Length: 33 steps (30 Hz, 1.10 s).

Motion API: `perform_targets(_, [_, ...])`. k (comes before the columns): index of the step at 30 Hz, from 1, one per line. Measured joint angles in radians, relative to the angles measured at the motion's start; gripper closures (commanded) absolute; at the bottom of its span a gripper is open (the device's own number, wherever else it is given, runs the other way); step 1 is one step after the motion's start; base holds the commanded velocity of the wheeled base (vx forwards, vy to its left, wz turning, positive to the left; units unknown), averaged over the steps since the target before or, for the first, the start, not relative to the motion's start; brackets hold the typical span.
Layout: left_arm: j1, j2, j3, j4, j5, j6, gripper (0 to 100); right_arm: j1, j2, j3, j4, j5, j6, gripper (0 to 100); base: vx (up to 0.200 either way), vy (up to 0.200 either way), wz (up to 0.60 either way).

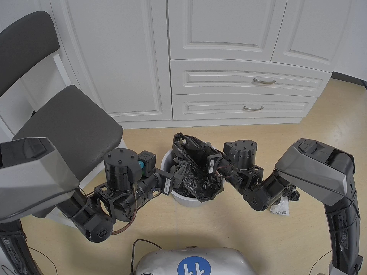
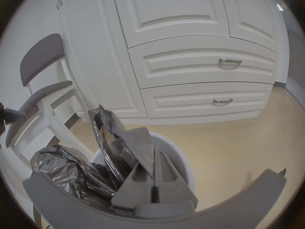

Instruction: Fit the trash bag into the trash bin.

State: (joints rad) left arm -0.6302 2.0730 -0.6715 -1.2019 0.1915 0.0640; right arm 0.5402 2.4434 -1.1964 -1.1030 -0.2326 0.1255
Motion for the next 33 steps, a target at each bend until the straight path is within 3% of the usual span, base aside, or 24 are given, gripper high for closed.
perform_targets(6, [0.033, 0.031, 0.001, -0.009, 0.009, 0.037, 0, 0.045, -0.068, 0.044, -0.031, -0.085, 0.000, 100, 0.000, 0.000, 0.00])
perform_targets(14, [0.097, 0.022, -0.005, 0.056, -0.017, 0.033, 0, 0.109, -0.165, 0.121, -0.071, -0.128, -0.003, 100, 0.000, 0.000, 0.00])
perform_targets(24, [0.112, -0.077, -0.051, 0.201, -0.156, -0.207, 0, 0.143, -0.203, 0.167, -0.097, -0.133, -0.010, 100, 0.000, 0.000, 0.00])
perform_targets(33, [0.090, -0.089, -0.081, 0.265, -0.171, -0.228, 0, 0.173, -0.200, 0.187, -0.105, -0.134, -0.011, 100, 0.000, 0.000, 0.00])
